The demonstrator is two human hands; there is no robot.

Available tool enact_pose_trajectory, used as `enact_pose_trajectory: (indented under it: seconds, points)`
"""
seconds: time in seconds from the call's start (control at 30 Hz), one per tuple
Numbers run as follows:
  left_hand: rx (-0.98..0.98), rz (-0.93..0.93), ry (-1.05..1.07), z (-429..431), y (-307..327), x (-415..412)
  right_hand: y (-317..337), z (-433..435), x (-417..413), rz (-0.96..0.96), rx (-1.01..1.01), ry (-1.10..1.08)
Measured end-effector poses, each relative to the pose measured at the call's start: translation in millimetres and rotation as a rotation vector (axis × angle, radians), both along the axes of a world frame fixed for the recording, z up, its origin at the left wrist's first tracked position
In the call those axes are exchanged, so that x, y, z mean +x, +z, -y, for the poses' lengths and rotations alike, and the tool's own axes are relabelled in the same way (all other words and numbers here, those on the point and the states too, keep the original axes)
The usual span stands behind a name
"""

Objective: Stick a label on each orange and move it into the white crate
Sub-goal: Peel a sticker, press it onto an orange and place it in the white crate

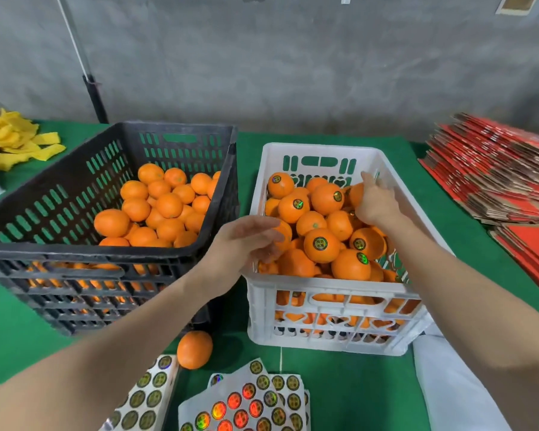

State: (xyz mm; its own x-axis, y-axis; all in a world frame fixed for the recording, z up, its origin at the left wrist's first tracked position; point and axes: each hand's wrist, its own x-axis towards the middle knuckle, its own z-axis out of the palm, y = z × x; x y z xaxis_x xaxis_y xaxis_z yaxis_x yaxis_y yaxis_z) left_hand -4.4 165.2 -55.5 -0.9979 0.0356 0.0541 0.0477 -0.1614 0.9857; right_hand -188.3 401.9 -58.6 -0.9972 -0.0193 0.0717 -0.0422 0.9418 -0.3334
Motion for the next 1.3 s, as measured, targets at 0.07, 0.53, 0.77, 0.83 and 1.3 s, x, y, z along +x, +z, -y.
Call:
enact_pose_trajectory:
  seconds: [0.07, 0.53, 0.77, 0.83, 1.3]
  points:
    - [0.056, -0.035, 0.041, 8.0, -5.1, 14.1, 8.0, 4.7, 20.1, -0.096, -0.057, 0.072]
    - [-1.392, 0.492, -0.315, -0.5, -164.1, 41.7, -52.9, 71.6, 238.1, 0.005, -0.446, 0.798]
    - [-1.366, 0.618, -0.204, -18.1, -173.2, 39.2, -129.5, 73.9, 240.9, 0.355, -0.192, 0.558]
    - [-1.227, 0.578, -0.186, -12.6, -168.6, 40.6, -136.3, 78.1, 238.8, 0.385, -0.206, 0.523]
    - [-0.389, 0.765, -0.090, 27.8, -103.3, 69.9, -131.3, 108.4, 254.8, 0.131, -0.480, 0.370]
